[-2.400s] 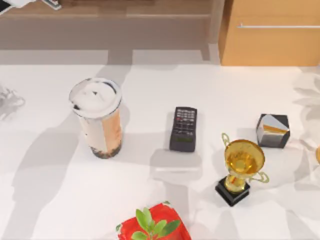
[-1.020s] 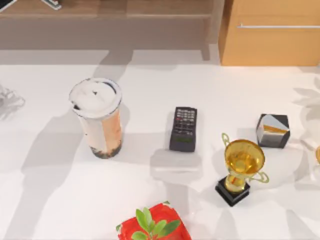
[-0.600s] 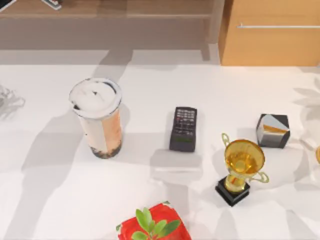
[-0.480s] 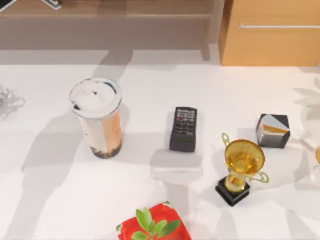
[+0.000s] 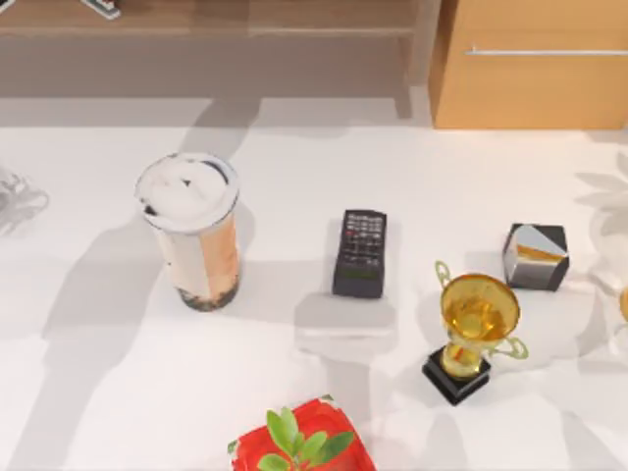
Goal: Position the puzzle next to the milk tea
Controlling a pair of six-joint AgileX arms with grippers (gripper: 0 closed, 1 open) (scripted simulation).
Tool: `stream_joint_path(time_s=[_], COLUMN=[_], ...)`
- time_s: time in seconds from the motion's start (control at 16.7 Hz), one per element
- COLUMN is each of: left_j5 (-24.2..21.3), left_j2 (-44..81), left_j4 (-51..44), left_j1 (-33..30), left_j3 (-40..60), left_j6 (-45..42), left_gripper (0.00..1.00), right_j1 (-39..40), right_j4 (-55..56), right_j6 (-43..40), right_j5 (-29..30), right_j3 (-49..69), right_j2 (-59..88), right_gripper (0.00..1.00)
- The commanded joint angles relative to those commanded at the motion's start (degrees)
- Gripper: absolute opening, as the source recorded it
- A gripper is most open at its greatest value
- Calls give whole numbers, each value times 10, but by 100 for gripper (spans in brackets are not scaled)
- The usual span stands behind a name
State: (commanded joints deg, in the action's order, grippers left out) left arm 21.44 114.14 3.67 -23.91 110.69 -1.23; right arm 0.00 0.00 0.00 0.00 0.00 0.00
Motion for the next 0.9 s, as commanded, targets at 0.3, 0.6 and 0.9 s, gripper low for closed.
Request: stream_joint_path(time_s=[0.3, 0.6, 0.9], left_j5=[-1, -69, -177], left_j2=[-2, -74, -175], left_j4=[0, -90, -320], left_j1=[0, 24, 94], left_j3=[0, 15, -27], left_j6=[1, -3, -8], left_gripper=[0, 0, 0], right_j1=[0, 0, 0], right_j4=[0, 0, 0], right_j6=[0, 0, 0], right_j5=[0, 0, 0], right_j3=[0, 0, 0], right_j2=[0, 0, 0], right_gripper=[100, 100, 100])
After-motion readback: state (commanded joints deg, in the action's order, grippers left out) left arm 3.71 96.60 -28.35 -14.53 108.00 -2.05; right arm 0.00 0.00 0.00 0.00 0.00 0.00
